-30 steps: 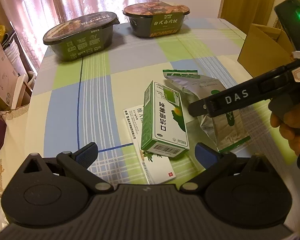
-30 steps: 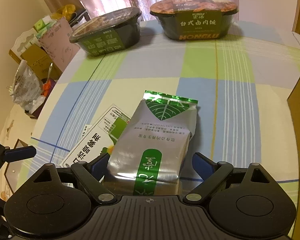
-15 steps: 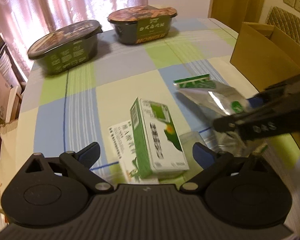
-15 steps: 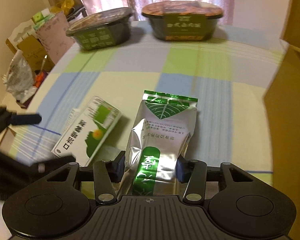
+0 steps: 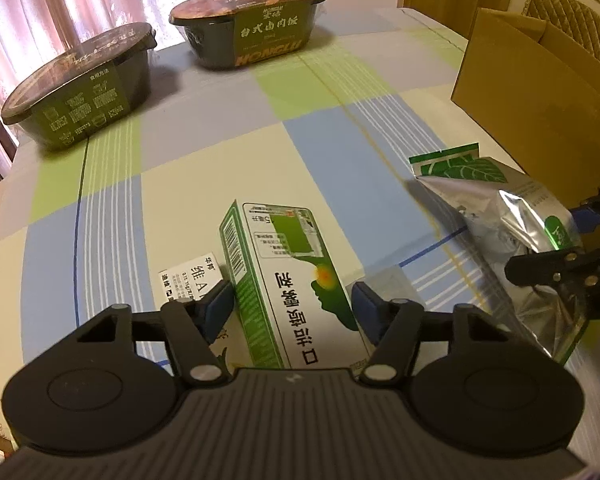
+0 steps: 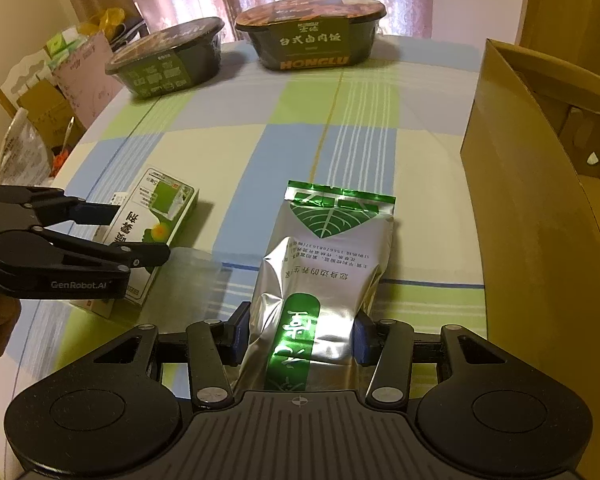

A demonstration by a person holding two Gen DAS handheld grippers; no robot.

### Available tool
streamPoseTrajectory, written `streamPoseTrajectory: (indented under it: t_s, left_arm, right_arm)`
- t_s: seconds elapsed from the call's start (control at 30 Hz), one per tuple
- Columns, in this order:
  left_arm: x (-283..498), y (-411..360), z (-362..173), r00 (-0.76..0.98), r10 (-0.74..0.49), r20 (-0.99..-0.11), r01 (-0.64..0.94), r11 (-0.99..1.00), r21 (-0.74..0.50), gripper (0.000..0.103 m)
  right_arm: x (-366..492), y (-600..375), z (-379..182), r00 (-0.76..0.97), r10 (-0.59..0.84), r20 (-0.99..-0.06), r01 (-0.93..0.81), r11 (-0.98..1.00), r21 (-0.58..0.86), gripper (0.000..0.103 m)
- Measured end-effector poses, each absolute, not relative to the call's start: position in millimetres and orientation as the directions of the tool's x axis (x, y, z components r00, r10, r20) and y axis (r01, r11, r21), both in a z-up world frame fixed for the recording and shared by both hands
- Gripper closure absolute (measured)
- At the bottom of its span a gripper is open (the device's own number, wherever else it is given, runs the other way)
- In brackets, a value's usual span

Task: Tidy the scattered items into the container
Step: 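Grasp the silver-green tea packet with the right tool while the left tool grasps the green medicine box, then carry the tea packet and medicine box over the cardboard box with both tools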

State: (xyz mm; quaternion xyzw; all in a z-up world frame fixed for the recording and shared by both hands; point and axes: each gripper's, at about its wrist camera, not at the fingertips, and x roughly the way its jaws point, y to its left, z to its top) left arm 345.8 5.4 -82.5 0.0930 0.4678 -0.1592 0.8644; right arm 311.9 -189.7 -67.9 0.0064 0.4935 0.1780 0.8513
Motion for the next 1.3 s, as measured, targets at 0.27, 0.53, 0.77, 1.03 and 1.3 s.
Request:
streamPoseTrajectory:
  t_s: [0.27, 0.53, 0.77, 1.03, 1.3]
  left_arm:
    - [331, 2, -75, 0.476, -0.235, -0.847, 0.394, 0.919, -0.033, 0.059]
    - [289, 2, -76, 0.396, -0.280, -0.874, 0.418, 0.903, -0.100, 0.059]
    - [274, -10, -83, 0.449, -0.182, -0.875, 0.378, 0.926, 0.001, 0.026]
    - [281, -17, -95, 0.444, -0.184, -0.877, 0.366, 0.931, -0.010, 0.049]
    - [245, -17, -89, 0.388, -0.221, -0.895, 0.429, 0.902, -0.036, 0.051]
  right_arm:
    - [307, -191, -67, 0.444, 0.320, -0.837, -0.291, 0.935, 0.202, 0.052]
    - [290, -190, -66, 0.428, 0.328, -0.842, -0.305, 0.930, 0.207, 0.052]
    - [276, -190, -66, 0.429, 0.322, -0.844, -0.309, 0.930, 0.198, 0.052]
    - [273, -194, -66, 0.434, 0.322, -0.841, -0.306, 0.931, 0.198, 0.052]
    - [256, -197, -65, 0.415, 0.327, -0.849, -0.318, 0.927, 0.201, 0.052]
